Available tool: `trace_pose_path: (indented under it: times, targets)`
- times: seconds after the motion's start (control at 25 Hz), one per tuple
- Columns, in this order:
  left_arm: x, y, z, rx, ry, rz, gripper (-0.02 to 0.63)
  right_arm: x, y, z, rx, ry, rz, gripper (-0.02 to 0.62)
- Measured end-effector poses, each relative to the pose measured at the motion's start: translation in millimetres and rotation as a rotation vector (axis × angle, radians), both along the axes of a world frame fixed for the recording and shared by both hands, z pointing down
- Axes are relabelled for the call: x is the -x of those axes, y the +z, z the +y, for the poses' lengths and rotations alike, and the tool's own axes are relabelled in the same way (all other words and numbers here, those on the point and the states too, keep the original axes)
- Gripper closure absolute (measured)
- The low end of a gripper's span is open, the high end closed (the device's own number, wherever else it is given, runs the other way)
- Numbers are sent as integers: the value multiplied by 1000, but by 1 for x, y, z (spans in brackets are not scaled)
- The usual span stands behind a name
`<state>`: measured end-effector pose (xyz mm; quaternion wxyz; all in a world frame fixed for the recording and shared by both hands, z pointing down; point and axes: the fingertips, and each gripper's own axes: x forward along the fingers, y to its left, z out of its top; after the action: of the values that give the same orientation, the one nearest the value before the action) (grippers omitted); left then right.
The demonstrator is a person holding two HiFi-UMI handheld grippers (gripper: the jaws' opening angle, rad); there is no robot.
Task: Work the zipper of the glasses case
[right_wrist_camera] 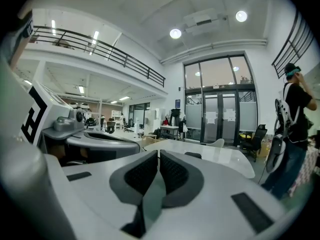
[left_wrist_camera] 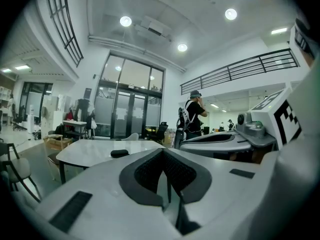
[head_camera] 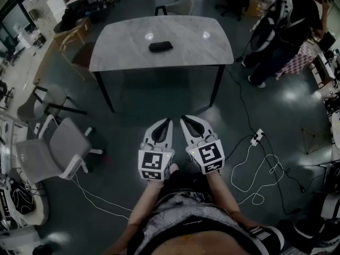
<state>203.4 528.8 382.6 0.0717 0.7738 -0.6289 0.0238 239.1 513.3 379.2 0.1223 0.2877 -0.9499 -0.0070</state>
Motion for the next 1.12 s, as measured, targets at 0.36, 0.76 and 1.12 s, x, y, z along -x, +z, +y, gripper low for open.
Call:
trace_pose_path:
  times: [0.36, 0.76, 1.12]
  targets:
    - [27, 10, -29, 17, -52, 32, 611, 29, 8, -30, 13, -47, 19, 529]
    - [65, 1, -114, 24, -90, 11, 611, 77, -1, -113, 5, -120, 15, 529]
    - [81, -10, -185, 24, -139, 0, 611, 95, -10, -184, 29, -180, -14, 529]
